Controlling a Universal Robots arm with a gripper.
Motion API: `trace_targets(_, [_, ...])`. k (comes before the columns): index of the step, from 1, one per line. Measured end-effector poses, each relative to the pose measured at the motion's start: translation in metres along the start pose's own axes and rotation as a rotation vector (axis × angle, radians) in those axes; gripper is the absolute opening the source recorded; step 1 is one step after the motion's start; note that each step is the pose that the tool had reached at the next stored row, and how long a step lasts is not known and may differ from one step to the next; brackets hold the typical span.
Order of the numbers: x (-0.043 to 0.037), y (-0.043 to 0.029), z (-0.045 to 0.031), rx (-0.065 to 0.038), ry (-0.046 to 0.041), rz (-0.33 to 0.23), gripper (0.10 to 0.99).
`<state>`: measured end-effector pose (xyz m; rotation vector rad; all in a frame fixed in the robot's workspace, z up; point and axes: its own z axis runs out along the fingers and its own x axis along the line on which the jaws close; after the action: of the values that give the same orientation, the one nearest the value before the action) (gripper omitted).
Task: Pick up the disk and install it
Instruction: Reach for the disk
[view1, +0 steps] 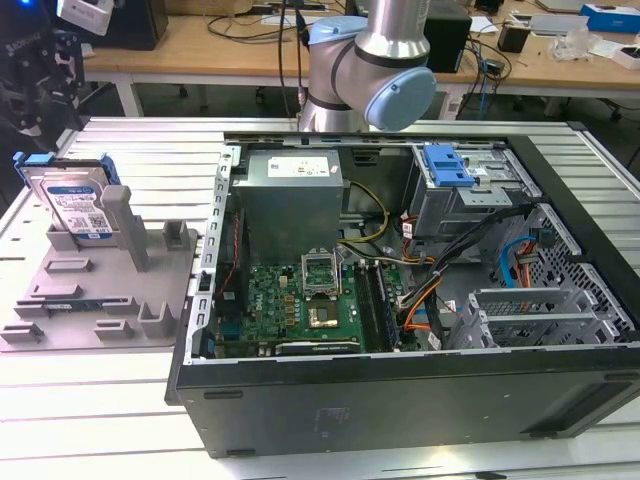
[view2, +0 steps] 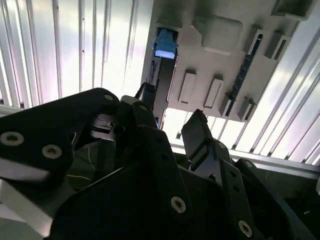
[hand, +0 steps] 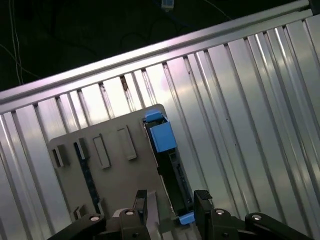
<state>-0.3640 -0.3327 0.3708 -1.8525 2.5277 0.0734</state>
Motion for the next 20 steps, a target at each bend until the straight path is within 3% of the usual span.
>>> trace_targets(8, [-0.0001,0.0002,0.0014,0.006,0.0058,-0.041,0.498])
trace_targets(12, [-0.0025,0.0009,0.0027,0.004,0.0117,-0.136,0.498])
trace_targets(16, [-0.0179,0.0090,0.0037,0.004,0.0135,-0.155,0.498])
trace_targets(20, [-0.0174,0.0168,0.0054,0.004,0.0187,-0.175,0.498])
